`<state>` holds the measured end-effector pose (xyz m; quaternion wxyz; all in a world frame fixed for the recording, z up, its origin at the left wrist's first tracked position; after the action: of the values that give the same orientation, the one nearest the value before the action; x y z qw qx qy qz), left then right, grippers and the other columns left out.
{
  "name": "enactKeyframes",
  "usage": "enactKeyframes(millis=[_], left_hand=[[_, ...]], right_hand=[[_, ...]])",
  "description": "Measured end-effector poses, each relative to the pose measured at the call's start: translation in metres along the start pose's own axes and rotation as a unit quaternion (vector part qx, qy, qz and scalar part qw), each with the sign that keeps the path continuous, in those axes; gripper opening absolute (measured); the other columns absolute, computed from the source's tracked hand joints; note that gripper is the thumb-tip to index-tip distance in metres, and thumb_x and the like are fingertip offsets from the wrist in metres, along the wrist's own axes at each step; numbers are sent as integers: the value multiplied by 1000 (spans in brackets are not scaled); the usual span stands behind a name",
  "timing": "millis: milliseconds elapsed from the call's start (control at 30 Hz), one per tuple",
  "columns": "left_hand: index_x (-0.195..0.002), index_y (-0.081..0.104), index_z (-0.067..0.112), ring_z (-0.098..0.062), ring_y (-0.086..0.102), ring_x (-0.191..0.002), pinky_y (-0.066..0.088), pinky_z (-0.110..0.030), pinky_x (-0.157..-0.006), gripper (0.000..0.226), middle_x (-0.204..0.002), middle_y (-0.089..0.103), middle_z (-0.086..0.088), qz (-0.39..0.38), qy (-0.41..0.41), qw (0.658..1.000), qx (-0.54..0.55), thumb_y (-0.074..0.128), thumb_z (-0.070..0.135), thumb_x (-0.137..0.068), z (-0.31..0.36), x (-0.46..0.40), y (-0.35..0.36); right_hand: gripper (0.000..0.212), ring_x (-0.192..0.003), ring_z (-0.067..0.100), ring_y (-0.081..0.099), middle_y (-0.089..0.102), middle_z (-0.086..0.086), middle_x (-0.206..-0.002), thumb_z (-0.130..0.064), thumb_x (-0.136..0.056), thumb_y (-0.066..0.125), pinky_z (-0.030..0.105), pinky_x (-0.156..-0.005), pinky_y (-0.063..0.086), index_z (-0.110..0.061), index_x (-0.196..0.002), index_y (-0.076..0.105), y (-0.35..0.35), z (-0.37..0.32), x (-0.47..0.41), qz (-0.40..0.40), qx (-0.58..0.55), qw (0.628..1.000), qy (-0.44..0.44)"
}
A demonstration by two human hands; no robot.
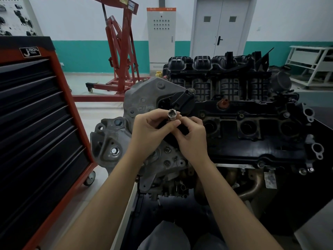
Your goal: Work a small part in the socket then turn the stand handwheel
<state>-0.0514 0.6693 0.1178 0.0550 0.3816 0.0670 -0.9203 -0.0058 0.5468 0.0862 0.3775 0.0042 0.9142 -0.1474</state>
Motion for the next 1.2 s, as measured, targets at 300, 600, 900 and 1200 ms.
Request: enactKeyframes(millis=[300, 600, 900, 1200], left_hand=[[-94, 71, 16, -16, 71, -92, 54, -26, -86, 26, -91, 74, 4, 14, 9, 1000, -4, 72, -5, -79, 2, 0, 0], [-89, 72, 13, -22, 69, -87, 56, -34, -82, 18, -91, 72, -6, 55, 28, 994, -86, 78, 2, -76, 0, 2, -1], [-100, 71, 16, -11, 70, -92, 54, -24, -85, 27, -96, 72, 4, -58, 28, 992, -110, 75, 0, -79, 11, -19, -8], [-103, 69, -2, -4, 69, -83, 52, -17, -78, 29, -89, 70, -4, -93, 15, 992, -79, 73, -10, -75, 8, -31, -9]], right_hand=[[28, -101, -3, 40, 71, 2, -99, -20, -87, 68, 35, -95, 40, -11, -113, 69, 0, -2, 0, -10, 23, 1000, -16], [23, -104, 9, 46, 71, -6, -97, -24, -83, 71, 22, -88, 35, -15, -104, 72, 2, -3, -5, -5, 35, 999, -1], [25, -87, 17, 51, 74, 1, -85, -21, -79, 76, 36, -79, 45, -12, -103, 74, 0, -13, -13, 24, 66, 996, -48], [26, -82, -5, 41, 72, 3, -79, -18, -81, 70, 40, -84, 47, -8, -105, 72, 2, -9, -9, 34, 66, 994, -78]])
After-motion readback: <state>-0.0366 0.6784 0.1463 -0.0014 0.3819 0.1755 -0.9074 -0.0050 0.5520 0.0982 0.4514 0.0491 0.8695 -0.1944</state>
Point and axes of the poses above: each hand's wrist, its own x-axis away from the middle knuckle, its own y-axis out of the palm, z = x × y, the point moved 5 cm from there along -x, towards the middle knuckle
